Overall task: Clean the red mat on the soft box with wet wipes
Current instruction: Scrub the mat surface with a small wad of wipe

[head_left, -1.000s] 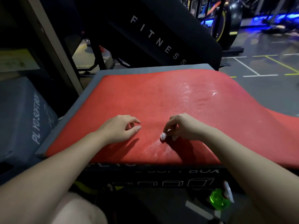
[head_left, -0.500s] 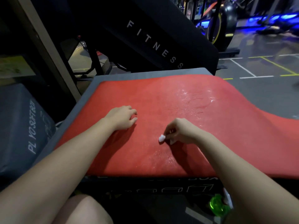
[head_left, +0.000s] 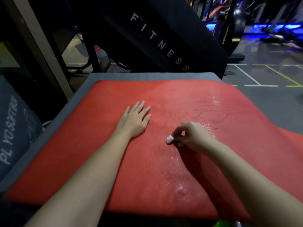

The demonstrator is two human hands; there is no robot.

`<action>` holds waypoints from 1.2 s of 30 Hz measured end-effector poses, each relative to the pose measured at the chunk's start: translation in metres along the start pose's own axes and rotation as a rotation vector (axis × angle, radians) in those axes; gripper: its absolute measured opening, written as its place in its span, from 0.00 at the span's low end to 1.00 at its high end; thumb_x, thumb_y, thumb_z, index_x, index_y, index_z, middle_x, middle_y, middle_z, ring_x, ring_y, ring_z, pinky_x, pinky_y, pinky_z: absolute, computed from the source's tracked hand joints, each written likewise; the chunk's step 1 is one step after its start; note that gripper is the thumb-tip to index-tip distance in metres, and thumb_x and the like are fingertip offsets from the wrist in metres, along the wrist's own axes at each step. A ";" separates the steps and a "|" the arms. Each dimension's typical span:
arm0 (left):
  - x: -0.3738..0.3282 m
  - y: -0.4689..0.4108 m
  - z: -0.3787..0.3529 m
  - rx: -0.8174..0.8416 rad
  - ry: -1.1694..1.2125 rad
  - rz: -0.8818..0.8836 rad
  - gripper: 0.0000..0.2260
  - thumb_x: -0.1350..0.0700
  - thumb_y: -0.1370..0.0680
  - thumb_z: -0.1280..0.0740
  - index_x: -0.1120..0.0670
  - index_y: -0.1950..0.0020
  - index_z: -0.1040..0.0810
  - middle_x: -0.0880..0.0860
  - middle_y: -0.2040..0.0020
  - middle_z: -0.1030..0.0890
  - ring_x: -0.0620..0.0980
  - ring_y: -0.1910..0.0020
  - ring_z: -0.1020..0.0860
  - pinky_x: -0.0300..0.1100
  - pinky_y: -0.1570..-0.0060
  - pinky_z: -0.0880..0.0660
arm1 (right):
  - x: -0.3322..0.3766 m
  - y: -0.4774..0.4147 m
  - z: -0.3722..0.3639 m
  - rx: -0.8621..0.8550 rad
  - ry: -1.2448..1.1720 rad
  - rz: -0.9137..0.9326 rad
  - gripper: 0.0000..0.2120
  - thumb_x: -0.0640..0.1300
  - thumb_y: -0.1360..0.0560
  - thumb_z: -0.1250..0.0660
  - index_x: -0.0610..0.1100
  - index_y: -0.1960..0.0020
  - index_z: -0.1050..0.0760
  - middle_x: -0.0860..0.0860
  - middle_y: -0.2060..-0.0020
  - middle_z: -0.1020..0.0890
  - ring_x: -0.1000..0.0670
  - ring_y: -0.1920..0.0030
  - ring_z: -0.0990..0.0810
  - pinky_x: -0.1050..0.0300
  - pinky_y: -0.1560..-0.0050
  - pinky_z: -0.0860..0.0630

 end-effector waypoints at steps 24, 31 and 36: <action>0.003 -0.010 -0.009 -0.030 -0.042 -0.013 0.27 0.38 0.16 0.52 0.41 0.17 0.48 0.44 0.16 0.50 0.43 0.18 0.55 0.56 0.20 0.56 | -0.021 -0.121 -0.004 -0.105 0.153 0.085 0.05 0.40 0.28 0.28 0.49 0.57 0.18 0.51 0.58 0.21 0.50 0.61 0.23 0.56 0.59 0.28; 0.004 -0.010 -0.008 0.023 -0.042 -0.004 0.27 0.37 0.16 0.54 0.40 0.17 0.50 0.44 0.16 0.52 0.42 0.18 0.57 0.55 0.20 0.58 | -0.058 -0.195 0.023 -0.279 0.103 -0.047 0.04 0.41 0.28 0.27 0.41 0.54 0.16 0.42 0.56 0.19 0.41 0.54 0.21 0.54 0.56 0.31; 0.005 -0.009 -0.009 0.030 -0.040 0.001 0.28 0.36 0.17 0.57 0.40 0.17 0.51 0.43 0.16 0.54 0.42 0.18 0.59 0.55 0.20 0.59 | -0.053 -0.183 0.013 -0.206 0.172 0.045 0.08 0.45 0.25 0.29 0.40 0.53 0.17 0.43 0.55 0.20 0.43 0.54 0.21 0.54 0.54 0.28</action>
Point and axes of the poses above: each hand's wrist, its own y-axis away from the middle knuckle, its own z-axis out of the back of the hand, x = y × z, the point moved 8 cm from there along -y, towards the middle knuckle
